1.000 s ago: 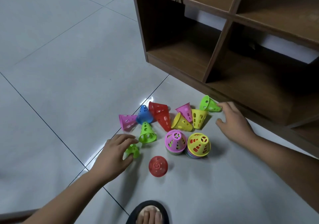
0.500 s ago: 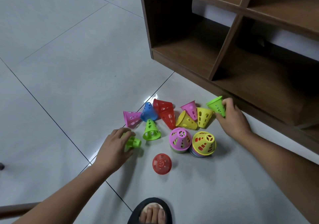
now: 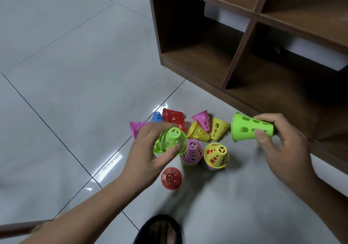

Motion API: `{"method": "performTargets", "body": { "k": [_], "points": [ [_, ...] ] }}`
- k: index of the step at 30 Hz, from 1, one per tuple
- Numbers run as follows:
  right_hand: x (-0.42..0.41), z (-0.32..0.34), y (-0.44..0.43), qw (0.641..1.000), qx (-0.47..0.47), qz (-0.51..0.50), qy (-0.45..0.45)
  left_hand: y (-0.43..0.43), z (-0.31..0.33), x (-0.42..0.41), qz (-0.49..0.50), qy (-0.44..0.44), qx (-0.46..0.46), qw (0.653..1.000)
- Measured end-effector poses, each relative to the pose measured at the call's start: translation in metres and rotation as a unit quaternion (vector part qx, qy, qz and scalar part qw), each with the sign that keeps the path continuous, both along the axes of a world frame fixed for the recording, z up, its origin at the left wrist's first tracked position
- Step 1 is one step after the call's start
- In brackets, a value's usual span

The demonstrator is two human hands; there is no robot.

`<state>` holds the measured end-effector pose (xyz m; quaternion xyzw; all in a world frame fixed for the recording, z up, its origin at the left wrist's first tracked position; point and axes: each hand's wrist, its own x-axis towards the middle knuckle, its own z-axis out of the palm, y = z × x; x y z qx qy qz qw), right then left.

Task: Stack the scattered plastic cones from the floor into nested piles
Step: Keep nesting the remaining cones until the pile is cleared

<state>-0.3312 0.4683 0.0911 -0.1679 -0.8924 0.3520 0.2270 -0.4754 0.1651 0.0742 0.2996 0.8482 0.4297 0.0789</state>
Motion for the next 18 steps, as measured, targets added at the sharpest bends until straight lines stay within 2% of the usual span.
{"method": "performTargets", "body": {
  "k": [3,7,11,14,18],
  "points": [
    [0.005,0.009,-0.01,0.997,0.043,0.064,0.001,0.02,0.009,0.009,-0.035,0.0,0.027,0.999],
    [0.005,-0.006,-0.023,0.988,0.076,0.125,-0.045,0.033,-0.01,0.012,-0.079,0.022,-0.027,0.996],
    [-0.002,-0.028,-0.033,0.981,0.089,0.145,-0.089,0.035,-0.034,0.01,-0.104,0.024,-0.079,0.991],
    [-0.008,-0.048,-0.042,0.977,0.063,0.144,-0.143,0.031,-0.051,0.007,-0.098,0.017,-0.093,0.991],
    [-0.008,-0.059,-0.042,0.977,0.046,0.141,-0.151,0.027,-0.061,0.006,-0.097,0.005,-0.094,0.991]
  ]
}}
